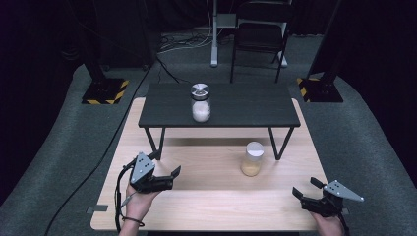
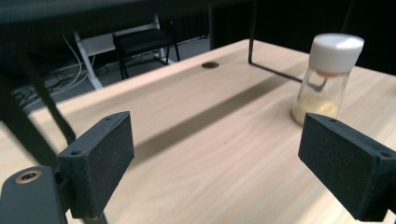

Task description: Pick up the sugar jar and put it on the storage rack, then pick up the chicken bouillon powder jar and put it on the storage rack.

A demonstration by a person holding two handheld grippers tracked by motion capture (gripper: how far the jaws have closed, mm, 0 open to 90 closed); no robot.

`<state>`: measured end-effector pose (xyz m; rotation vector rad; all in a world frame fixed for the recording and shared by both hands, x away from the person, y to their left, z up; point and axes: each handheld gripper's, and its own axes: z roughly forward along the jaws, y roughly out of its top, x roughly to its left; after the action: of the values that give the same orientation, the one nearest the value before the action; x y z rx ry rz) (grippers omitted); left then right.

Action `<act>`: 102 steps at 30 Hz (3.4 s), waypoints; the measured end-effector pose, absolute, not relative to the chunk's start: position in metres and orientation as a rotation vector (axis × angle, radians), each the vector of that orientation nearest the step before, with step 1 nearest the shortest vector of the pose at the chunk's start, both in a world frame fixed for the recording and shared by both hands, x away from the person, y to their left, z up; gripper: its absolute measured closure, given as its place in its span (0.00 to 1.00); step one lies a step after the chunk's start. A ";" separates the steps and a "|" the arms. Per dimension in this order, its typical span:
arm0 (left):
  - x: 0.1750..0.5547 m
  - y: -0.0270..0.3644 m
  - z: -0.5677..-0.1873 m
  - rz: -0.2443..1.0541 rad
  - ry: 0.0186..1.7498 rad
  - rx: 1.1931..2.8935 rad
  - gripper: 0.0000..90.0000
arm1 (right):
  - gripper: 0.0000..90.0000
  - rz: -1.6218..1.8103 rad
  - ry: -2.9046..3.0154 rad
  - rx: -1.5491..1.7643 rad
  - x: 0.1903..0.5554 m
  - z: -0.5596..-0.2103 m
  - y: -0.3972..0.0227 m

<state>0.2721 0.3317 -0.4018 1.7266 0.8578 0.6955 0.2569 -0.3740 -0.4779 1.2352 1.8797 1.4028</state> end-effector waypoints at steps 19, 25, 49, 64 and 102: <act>0.247 0.357 -0.472 0.719 0.954 1.778 0.11 | 0.09 1.391 1.891 1.225 0.258 -0.476 -0.372; 0.245 0.361 -0.474 0.715 0.973 1.753 0.11 | 0.10 1.392 1.890 1.227 0.258 -0.476 -0.373; 0.248 0.360 -0.474 0.691 0.987 1.769 0.11 | 0.10 1.388 1.898 1.219 0.258 -0.475 -0.373; 0.248 0.361 -0.475 0.691 0.995 1.768 0.12 | 0.10 1.390 1.898 1.217 0.258 -0.475 -0.372; 0.252 0.362 -0.474 0.670 1.018 1.752 0.12 | 0.09 1.435 1.908 1.198 0.257 -0.473 -0.369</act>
<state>0.2524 0.3624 -0.4744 1.7521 1.0177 0.6701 0.2573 -0.3692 -0.4728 1.1975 1.9081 1.4348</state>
